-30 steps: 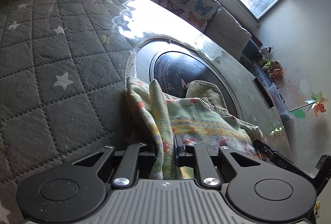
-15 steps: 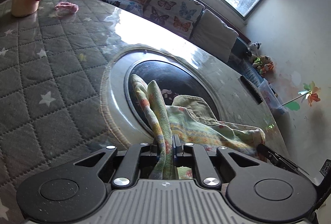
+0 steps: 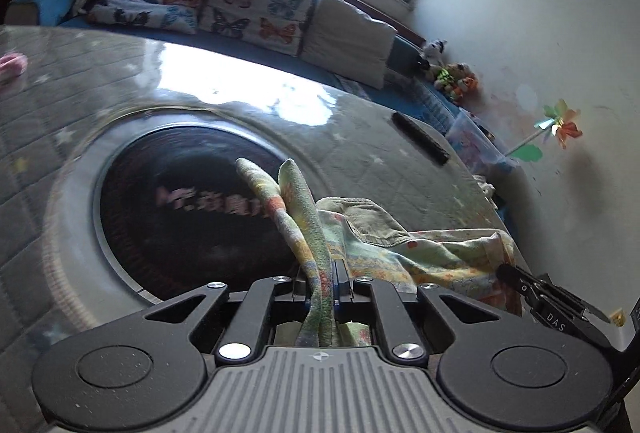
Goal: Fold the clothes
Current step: 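Lift and fold the floral cloth over with both grippers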
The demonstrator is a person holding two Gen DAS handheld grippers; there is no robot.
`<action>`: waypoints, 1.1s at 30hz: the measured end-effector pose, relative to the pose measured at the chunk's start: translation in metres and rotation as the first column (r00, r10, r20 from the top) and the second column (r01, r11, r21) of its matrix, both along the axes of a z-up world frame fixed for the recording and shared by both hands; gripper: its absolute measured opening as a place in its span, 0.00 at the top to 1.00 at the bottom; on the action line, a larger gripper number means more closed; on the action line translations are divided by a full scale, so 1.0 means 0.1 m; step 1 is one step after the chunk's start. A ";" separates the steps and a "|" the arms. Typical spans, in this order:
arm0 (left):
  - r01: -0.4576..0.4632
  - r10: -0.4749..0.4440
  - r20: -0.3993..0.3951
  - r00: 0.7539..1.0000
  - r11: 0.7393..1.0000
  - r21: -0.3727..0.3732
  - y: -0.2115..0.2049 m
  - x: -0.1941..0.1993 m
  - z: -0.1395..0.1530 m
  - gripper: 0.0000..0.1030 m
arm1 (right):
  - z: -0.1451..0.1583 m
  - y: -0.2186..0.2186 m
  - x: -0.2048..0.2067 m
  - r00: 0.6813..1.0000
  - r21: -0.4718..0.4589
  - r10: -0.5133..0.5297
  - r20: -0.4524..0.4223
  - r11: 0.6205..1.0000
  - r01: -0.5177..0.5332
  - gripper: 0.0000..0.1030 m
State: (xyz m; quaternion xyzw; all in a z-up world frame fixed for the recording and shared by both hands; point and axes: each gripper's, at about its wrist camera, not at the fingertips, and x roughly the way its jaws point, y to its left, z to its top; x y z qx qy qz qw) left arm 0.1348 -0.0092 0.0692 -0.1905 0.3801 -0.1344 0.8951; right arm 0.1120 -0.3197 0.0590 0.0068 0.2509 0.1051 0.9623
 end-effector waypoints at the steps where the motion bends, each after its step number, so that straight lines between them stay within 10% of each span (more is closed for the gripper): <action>1: 0.014 -0.014 0.003 1.000 1.000 0.006 -0.08 0.05 0.02 0.90 | 0.03 -0.06 0.01 1.000 -0.006 -0.014 0.006 1.000 0.014 0.96; 23: 0.234 -0.233 -0.025 0.972 0.968 0.094 -1.48 0.96 0.01 0.90 | -0.03 -1.29 0.25 0.958 -0.024 -0.286 0.000 0.958 0.286 0.96; 33: 0.191 -0.184 -0.052 0.982 0.961 0.198 -1.46 0.97 -0.14 0.64 | -0.31 -1.53 0.25 0.932 -0.006 -0.351 -0.090 0.936 0.352 0.91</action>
